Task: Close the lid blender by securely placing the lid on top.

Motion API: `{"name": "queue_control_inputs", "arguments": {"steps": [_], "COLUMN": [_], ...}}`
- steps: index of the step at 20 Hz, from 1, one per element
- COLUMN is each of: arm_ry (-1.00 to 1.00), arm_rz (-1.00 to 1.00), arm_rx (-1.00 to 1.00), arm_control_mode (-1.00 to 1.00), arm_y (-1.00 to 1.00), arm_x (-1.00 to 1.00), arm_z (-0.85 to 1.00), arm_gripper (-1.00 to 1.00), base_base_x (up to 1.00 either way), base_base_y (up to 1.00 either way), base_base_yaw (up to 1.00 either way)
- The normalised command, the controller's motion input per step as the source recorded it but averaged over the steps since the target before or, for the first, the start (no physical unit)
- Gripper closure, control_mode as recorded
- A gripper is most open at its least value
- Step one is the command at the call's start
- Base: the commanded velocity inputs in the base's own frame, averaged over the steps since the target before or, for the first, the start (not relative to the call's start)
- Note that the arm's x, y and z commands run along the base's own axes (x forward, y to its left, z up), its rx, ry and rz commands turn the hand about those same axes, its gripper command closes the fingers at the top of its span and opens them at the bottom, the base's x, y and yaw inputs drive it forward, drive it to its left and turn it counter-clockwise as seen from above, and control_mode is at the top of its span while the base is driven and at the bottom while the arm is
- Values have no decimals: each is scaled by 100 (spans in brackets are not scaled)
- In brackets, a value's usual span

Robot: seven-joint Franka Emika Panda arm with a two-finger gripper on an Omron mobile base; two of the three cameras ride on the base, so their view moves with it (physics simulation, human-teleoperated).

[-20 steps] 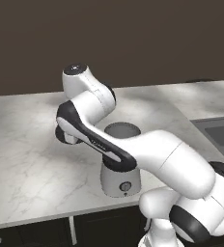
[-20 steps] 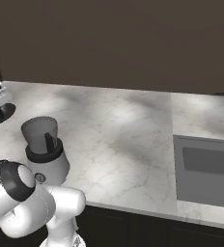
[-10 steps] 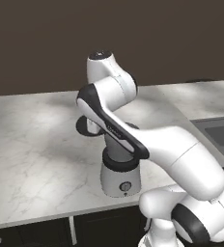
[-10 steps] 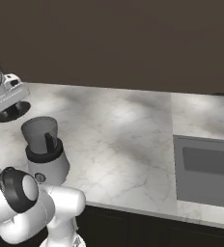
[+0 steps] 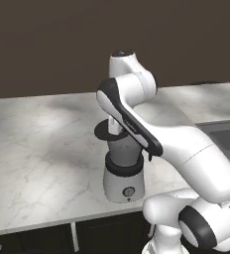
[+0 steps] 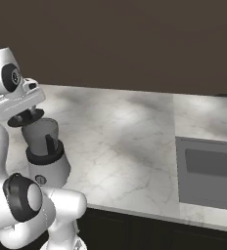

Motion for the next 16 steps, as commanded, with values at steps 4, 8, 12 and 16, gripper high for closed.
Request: {"name": "queue_control_inputs", "arguments": {"steps": [4, 8, 12, 16], "arm_ry": [10, 3, 0, 0], "arm_rz": [0, 0, 0, 0], "arm_rx": [0, 0, 0, 0], "arm_control_mode": [-100, -100, -100, -100], "arm_y": [-33, -32, -21, -13], "arm_x": [5, 3, 0, 0], "arm_z": [-3, -9, -18, -15], "arm_gripper": [100, 100, 100, 100], "base_base_x": [0, 0, 0, 0], "base_base_y": [0, 0, 0, 0], "base_base_yaw": [0, 0, 0, 0]}}
